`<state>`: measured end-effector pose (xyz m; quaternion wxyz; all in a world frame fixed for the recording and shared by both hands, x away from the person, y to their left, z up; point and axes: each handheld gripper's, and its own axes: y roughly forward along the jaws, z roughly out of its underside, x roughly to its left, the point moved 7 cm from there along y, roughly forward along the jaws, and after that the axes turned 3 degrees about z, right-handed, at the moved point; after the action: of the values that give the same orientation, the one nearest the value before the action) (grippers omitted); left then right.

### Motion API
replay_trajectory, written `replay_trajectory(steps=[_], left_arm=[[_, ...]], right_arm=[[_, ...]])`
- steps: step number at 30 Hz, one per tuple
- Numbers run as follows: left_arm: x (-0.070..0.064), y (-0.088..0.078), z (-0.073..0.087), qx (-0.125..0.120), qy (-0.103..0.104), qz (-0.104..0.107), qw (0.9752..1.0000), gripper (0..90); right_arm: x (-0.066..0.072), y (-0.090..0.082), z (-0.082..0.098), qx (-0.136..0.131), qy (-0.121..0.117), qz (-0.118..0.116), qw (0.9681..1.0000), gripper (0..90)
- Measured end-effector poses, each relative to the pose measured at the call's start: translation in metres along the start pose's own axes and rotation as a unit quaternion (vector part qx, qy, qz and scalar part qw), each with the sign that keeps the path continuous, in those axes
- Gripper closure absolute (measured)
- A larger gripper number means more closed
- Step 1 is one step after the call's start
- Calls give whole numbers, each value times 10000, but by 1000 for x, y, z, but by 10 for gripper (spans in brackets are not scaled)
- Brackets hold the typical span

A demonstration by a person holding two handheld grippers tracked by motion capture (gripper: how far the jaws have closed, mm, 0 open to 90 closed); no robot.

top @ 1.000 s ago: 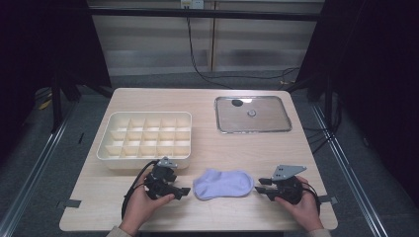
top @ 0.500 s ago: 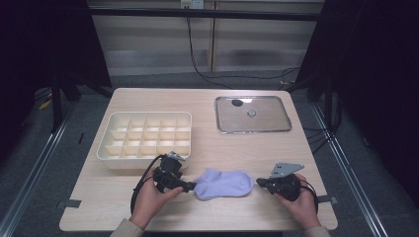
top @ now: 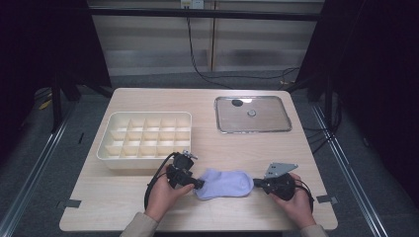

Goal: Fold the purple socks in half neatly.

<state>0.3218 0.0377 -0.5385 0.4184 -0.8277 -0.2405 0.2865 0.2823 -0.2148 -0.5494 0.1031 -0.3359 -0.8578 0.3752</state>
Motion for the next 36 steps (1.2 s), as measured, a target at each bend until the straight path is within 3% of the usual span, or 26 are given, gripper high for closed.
replay_trajectory(steps=[1, 5, 10, 14, 18, 23, 26, 36], left_arm=[[-1, 0, 0, 13, -69, 1, 10000, 414], [-3, 0, 1, 76, 99, -263, 9996, 506], [-6, -1, 3, 172, -12, -488, 9987, 616], [-7, -1, 4, 168, -50, -445, 9989, 722], [-7, 0, 4, 130, -220, -288, 9993, 805], [-2, -3, 5, 167, -428, -12, 9989, 822], [1, -8, 7, 101, -590, 267, 9978, 824], [1, -23, 8, 85, -606, 733, 9954, 823]], right_arm=[[0, 0, 0, 12, -7, 10, 10000, 900], [0, 0, 0, 7, 10, 16, 10000, 900], [0, 0, 0, -3, 58, -22, 10000, 900], [-1, 1, 0, -17, 61, -9, 10000, 900], [-1, 1, 0, -40, 108, -21, 9999, 900], [-1, 2, -1, -44, 123, -34, 9999, 900], [0, 2, -1, -53, 139, -60, 9999, 900], [2, 3, -4, -79, 131, -93, 9998, 900]])
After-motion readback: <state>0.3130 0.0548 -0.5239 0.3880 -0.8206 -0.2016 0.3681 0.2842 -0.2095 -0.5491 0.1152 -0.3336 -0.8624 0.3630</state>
